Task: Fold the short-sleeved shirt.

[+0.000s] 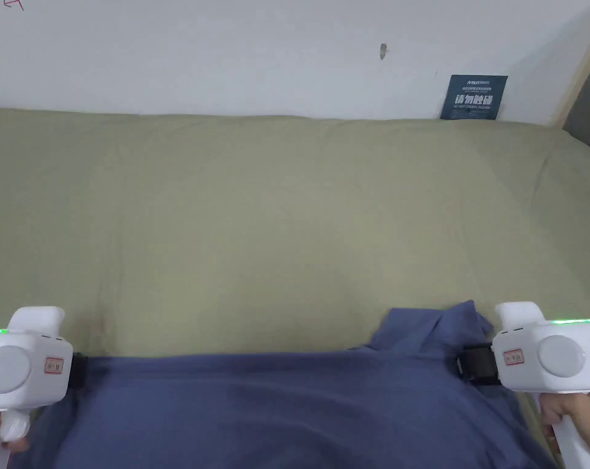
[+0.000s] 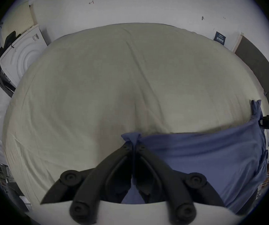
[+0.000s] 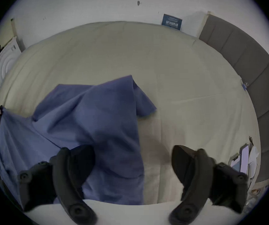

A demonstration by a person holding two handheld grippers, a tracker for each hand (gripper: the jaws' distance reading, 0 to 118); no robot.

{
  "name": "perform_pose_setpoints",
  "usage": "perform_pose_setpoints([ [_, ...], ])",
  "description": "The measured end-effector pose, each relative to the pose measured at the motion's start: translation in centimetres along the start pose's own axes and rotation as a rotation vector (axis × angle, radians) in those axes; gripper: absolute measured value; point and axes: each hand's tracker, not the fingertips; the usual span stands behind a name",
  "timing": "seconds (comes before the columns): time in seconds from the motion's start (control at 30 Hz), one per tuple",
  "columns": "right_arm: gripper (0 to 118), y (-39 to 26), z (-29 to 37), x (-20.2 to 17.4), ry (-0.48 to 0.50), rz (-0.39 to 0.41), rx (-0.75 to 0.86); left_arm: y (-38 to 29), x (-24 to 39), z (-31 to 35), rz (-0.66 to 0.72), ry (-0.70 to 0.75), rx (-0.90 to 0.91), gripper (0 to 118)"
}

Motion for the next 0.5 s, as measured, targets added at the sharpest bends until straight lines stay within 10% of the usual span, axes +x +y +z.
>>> perform_pose_setpoints([
  [0.07,1,-0.3,1.6,-0.2,0.035,0.044,0.044,-0.1,-0.3,0.8,0.001,-0.004,0.012,3],
  [0.5,1,-6.5,17.1,0.2,0.09,0.05,0.239,-6.9,-3.2,13.9,0.006,-0.072,0.184,3],
])
